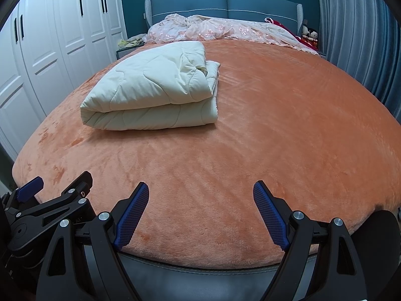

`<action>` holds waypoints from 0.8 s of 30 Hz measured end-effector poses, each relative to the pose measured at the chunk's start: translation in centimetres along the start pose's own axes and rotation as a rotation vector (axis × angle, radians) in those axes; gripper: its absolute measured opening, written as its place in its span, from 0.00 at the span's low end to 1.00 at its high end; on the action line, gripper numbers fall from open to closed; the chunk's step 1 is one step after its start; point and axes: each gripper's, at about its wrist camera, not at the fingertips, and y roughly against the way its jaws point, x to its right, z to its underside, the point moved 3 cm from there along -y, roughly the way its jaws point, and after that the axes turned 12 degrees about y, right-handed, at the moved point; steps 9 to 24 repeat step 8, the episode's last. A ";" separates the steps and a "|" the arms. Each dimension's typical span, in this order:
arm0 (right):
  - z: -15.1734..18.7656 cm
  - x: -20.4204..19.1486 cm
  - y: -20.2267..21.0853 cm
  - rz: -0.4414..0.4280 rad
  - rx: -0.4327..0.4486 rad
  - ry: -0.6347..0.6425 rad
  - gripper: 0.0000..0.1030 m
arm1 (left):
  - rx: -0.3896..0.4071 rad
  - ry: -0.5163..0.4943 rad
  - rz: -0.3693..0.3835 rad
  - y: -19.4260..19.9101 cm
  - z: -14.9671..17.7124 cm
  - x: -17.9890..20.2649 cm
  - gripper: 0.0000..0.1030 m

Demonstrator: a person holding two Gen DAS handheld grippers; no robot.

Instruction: Fold large clothes

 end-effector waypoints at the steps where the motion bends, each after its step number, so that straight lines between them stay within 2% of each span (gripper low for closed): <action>1: 0.0 -0.1 0.1 0.000 0.002 -0.002 0.81 | 0.001 0.001 0.003 0.1 0.0 0.0 0.94; 24: 0.0 -0.2 0.1 0.002 0.002 -0.005 0.81 | -0.007 0.003 0.016 0.0 -0.2 0.0 0.94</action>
